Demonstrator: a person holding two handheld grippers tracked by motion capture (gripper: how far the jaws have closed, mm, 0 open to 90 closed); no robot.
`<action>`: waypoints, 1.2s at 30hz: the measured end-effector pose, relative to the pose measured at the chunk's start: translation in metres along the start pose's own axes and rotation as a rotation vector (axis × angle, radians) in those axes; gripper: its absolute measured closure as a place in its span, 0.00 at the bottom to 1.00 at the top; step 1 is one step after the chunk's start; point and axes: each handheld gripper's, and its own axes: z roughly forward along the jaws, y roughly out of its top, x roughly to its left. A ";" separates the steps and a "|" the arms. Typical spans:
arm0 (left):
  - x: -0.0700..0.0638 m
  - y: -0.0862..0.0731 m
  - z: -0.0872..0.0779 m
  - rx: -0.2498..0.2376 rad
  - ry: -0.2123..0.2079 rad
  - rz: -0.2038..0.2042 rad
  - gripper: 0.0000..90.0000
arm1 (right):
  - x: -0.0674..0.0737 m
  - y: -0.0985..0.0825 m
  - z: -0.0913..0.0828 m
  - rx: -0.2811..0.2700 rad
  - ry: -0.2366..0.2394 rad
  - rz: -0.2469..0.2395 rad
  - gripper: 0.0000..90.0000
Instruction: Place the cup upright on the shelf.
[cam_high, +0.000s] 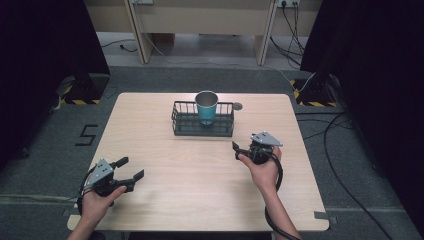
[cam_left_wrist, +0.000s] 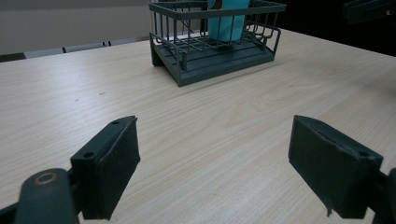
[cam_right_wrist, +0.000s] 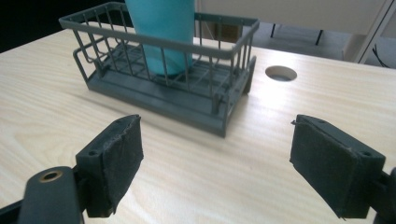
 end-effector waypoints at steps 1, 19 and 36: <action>0.000 0.000 0.000 0.000 0.000 0.000 0.17 | -0.001 -0.003 -0.002 -0.003 -0.001 -0.004 0.20; 0.000 0.000 -0.001 -0.001 0.006 0.002 0.17 | -0.014 -0.037 -0.039 -0.023 -0.029 0.024 0.20; 0.000 0.000 -0.001 -0.005 0.011 0.001 0.17 | -0.017 -0.052 -0.055 -0.021 -0.047 0.044 0.21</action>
